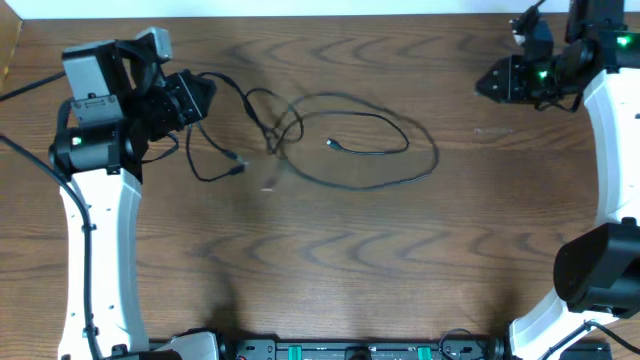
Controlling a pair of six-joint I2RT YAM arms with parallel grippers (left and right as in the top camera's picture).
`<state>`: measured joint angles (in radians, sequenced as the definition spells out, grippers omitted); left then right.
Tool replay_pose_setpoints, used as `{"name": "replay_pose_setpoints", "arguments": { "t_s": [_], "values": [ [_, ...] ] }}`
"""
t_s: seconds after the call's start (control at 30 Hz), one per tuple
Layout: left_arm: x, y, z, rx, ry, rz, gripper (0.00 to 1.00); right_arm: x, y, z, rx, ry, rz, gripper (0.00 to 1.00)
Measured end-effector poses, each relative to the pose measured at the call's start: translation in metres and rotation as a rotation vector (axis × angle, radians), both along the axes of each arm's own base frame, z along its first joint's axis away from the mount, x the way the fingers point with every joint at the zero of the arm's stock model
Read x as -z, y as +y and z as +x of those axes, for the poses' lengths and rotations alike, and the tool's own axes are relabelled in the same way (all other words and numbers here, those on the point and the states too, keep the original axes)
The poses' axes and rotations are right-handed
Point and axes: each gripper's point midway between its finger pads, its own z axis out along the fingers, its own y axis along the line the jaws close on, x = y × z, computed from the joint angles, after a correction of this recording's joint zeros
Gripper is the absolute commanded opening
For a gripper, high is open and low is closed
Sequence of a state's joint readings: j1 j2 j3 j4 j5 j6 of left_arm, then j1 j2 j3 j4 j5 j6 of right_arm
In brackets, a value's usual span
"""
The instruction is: Untangle cables
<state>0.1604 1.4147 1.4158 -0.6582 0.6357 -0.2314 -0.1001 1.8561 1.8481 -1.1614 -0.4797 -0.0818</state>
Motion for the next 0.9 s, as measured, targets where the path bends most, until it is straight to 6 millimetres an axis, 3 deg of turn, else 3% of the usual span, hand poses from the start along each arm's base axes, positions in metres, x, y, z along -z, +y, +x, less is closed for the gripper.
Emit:
{"name": "replay_pose_setpoints", "arguments": {
  "t_s": [0.1,0.23,0.53,0.9],
  "values": [
    [-0.002,-0.009,-0.002,0.031,-0.002,-0.017,0.07,0.000,0.004,-0.001,-0.022,-0.005,-0.005,0.56],
    [-0.003,-0.015,-0.003,0.053,-0.004,-0.030,0.07,-0.004,0.026,-0.003,-0.117,-0.035,0.022,0.59],
    [0.000,-0.016,-0.006,0.053,0.016,-0.038,0.07,-0.017,0.123,-0.013,-0.371,-0.129,0.082,0.62],
    [0.003,-0.016,-0.009,0.053,0.034,-0.041,0.07,-0.042,0.240,-0.026,-0.469,-0.235,0.167,0.77]
  ]
}}
